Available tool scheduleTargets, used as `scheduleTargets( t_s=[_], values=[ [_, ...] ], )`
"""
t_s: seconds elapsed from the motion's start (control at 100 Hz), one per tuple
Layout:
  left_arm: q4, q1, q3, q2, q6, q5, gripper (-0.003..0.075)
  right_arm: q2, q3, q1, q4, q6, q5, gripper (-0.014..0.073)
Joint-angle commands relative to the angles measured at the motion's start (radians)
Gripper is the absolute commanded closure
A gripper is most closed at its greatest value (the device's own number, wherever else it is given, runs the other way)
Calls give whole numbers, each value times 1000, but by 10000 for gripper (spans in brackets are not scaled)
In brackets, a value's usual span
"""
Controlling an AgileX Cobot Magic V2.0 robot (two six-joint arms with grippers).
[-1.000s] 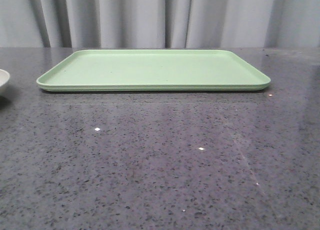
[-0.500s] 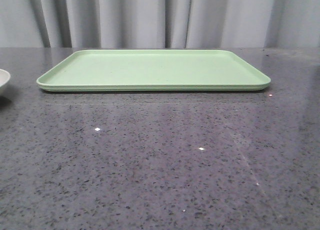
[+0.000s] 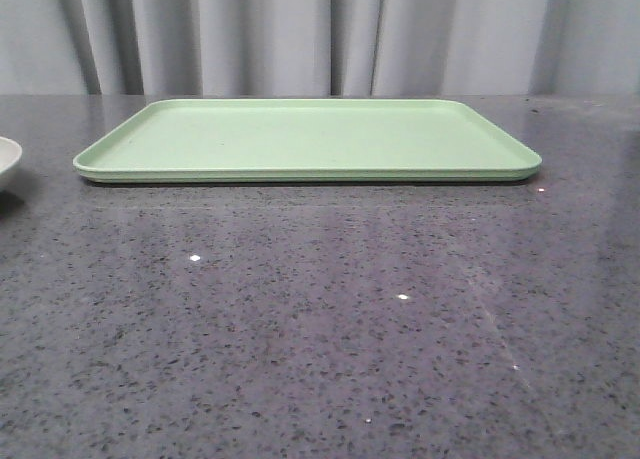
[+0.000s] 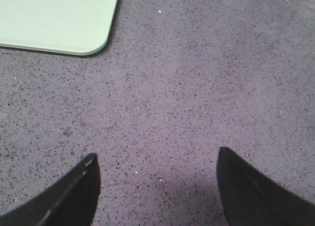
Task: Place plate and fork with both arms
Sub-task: 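Open the left gripper and close it on the plate rim, then lift the plate with the left gripper and carry it over the tray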
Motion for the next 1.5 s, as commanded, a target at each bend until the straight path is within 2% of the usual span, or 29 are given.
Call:
scheduleTargets(
  t_s=[0.0, 0.3, 0.63, 0.86, 1.01, 1.35, 1.49],
  values=[
    [-1, 2, -26, -16, 0, -14, 459, 12, -34, -4, -8, -4, -66, 86],
    [-1, 2, -26, -16, 0, -8, 738, 12, -34, -4, -8, -4, -66, 86],
    [-19, 9, -32, -45, 0, -12, 741, 12, -34, -4, -8, -4, -67, 86],
    [-84, 92, -32, -121, 2, 29, 741, 12, -34, -4, -8, -4, -67, 86],
    [-197, 124, -34, -168, 69, 51, 741, 12, -34, -4, -8, -4, -68, 86],
    [-335, 143, -34, -246, 80, 73, 741, 12, -34, -4, -8, -4, -72, 86],
    [-468, 143, -36, -257, 156, 100, 741, 12, -34, -4, -8, -4, -72, 86]
  ],
)
